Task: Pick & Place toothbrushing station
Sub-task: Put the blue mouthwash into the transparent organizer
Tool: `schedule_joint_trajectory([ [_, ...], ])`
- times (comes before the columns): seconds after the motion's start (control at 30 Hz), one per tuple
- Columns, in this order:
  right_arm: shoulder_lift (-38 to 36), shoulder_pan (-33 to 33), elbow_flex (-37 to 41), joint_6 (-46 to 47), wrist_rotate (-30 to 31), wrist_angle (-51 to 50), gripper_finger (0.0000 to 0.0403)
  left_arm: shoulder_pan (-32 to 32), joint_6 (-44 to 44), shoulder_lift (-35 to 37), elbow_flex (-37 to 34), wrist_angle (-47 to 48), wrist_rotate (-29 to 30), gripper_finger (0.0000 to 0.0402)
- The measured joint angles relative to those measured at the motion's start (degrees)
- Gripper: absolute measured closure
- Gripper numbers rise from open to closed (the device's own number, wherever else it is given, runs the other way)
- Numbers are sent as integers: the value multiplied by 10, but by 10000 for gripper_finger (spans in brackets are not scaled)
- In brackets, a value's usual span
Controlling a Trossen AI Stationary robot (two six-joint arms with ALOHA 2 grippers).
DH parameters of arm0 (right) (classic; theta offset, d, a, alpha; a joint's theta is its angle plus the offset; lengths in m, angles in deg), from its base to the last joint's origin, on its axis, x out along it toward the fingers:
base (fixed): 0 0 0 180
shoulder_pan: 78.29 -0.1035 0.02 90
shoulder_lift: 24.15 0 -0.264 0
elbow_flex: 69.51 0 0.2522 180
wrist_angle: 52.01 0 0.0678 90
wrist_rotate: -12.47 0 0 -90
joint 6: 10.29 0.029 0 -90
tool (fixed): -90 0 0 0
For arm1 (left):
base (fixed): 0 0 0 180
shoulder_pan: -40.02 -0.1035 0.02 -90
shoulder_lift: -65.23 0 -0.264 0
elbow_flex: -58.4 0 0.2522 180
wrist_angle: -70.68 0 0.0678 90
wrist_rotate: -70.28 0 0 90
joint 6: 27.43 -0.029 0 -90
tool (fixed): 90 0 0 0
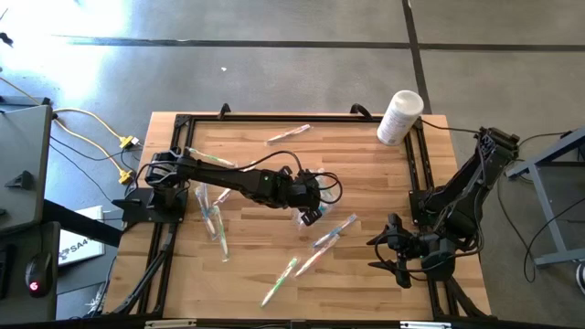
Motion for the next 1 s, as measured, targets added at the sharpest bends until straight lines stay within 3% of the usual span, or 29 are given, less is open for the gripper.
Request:
schedule_joint_trajectory([
  [1.0,0,-1,0,0,-1,0,144,1,-7,-27,2,16,-35,314],
])
